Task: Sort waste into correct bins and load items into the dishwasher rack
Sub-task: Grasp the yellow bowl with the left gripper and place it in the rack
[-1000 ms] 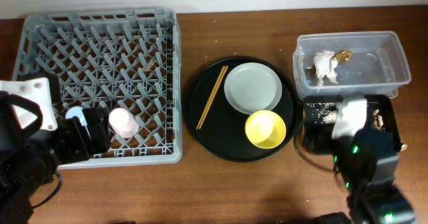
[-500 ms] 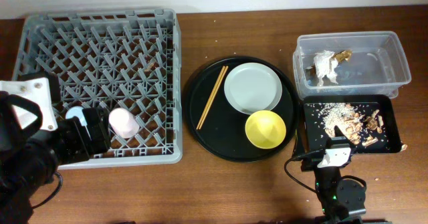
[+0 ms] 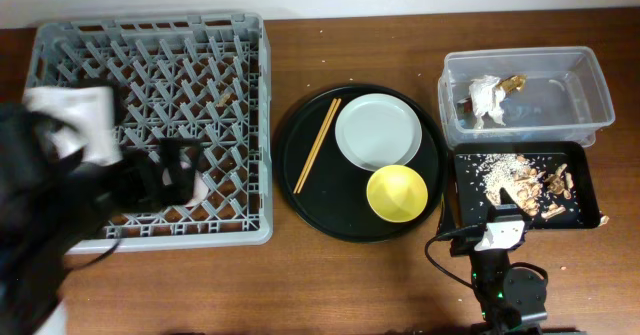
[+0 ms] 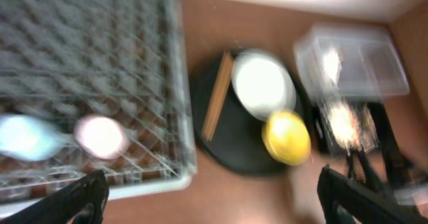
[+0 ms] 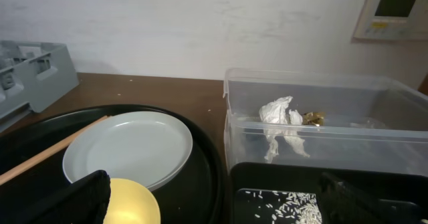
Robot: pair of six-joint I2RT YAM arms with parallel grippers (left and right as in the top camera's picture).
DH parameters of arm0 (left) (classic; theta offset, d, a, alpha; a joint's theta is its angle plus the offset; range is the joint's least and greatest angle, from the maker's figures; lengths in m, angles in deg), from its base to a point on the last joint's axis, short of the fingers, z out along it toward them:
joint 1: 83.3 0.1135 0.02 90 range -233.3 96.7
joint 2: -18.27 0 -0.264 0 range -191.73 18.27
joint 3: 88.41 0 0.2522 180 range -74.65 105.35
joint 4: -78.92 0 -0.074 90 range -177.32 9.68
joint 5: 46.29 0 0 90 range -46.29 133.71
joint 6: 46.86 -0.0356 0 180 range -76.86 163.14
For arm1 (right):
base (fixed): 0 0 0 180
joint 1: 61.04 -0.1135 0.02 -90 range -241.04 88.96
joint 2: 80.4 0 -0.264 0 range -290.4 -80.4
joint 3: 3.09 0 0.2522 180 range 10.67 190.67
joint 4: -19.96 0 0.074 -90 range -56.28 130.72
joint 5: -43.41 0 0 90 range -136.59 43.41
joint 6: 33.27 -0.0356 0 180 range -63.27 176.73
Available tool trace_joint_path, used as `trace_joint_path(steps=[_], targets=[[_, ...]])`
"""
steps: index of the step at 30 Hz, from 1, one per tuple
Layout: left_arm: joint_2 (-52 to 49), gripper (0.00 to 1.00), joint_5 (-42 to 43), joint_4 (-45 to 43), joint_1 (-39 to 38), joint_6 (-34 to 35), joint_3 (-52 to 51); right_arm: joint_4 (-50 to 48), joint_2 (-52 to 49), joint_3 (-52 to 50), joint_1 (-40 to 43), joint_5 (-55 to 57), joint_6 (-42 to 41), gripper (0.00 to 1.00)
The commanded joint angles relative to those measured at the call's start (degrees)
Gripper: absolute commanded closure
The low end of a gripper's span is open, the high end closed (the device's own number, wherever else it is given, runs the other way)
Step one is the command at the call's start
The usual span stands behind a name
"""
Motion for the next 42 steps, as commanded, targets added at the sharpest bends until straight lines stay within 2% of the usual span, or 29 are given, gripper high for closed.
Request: trace_joint_path(steps=[1, 2, 4, 9, 11, 14, 16, 19, 20, 22, 23, 25, 27, 28, 29, 31, 33, 36, 38, 40, 42], targets=[[-11.34, 0.01, -1.16, -5.62, -11.76, 2.23, -13.73, -0.09, 0.37, -0.61, 0.11, -0.24, -0.26, 0.02], [-15.61, 0.01, -2.60, -11.67, -16.24, 3.65, -19.21, -0.09, 0.37, -0.61, 0.11, -0.24, -0.26, 0.02], [-22.93, 0.02, -5.42, -18.97, -22.43, 3.82, -23.12, -0.09, 0.37, -0.61, 0.11, -0.24, -0.26, 0.02], [-38.77, 0.26, -8.50, -31.26, -35.56, 4.02, -23.15, -0.09, 0.37, -0.61, 0.11, -0.22, -0.26, 0.02], [-41.62, 0.28, -6.36, -33.86, -38.40, 5.92, -23.15, -0.09, 0.37, -0.61, 0.11, -0.24, -0.26, 0.02], [-44.11, 0.41, -5.79, -39.39, -42.62, 8.20, -23.15, -0.09, 0.37, -0.61, 0.11, -0.22, -0.26, 0.01], [-45.79, 0.45, -9.40, -39.69, -43.82, 10.93, -23.15, -0.09, 0.37, -0.61, 0.11, -0.22, -0.26, 0.02], [-47.56, 0.49, -9.97, -40.46, -43.80, 11.17, -23.15, -0.09, 0.37, -0.61, 0.11, -0.24, -0.26, 0.02], [-48.89, 0.53, -9.94, -40.50, -43.80, 11.17, -23.15, -0.09, 0.37, -0.61, 0.11, -0.22, -0.26, 0.02], [-50.18, 0.95, -9.31, -40.46, -43.60, 12.04, -23.06, -0.09, 0.37, -0.61, 0.11, -0.24, -0.26, 0.02], [-49.75, 1.00, -9.31, -39.65, -43.19, 12.04, -22.18, -0.11, 0.37, -0.61, 0.11, -0.24, -0.26, 0.02], [-48.65, 1.00, -9.33, -35.67, -41.48, 12.04, -18.78, -0.09, 0.37, -0.61, 0.11, -0.24, -0.26, 0.02], [-45.44, 1.00, -10.54, -25.05, -36.17, 12.00, -10.12, -0.09, 0.37, -0.61, 0.11, -0.24, -0.26, 0.02], [-43.56, 1.00, -15.91, -18.27, -32.70, 12.02, -4.81, -0.09, 0.37, -0.61, 0.11, -0.24, -0.26, 0.01], [-41.44, 1.00, -29.33, -10.64, -28.22, 12.04, 1.51, -0.09, 0.37, -0.61, 0.11, -0.24, -0.26, 0.02], [-39.26, 1.00, -51.49, -4.11, -22.77, 14.88, 6.56, -0.09, 0.37, -0.61, 0.11, -0.24, -0.26, 0.02], [-38.23, 1.00, -69.59, -0.44, -16.22, 20.33, 6.95, -0.09, 0.37, -0.61, 0.11, -0.22, -0.26, 0.02], [-39.34, 1.00, -79.10, -1.16, -8.55, 26.40, 4.52, -0.09, 0.37, -0.61, 0.11, -0.24, -0.26, 0.02], [-41.07, 1.00, -81.88, -3.15, -5.14, 26.56, 2.36, -0.09, 0.37, -0.61, 0.11, -0.24, -0.26, 0.02], [-42.93, 1.00, -88.46, -5.55, -2.78, 28.98, -0.09, -0.09, 0.37, -0.61, 0.11, -0.24, -0.26, 0.02], [-45.88, 1.00, -89.18, -8.28, -0.48, 28.98, -1.42, -0.09, 0.37, -0.61, 0.11, -0.24, -0.26, 0.02]])
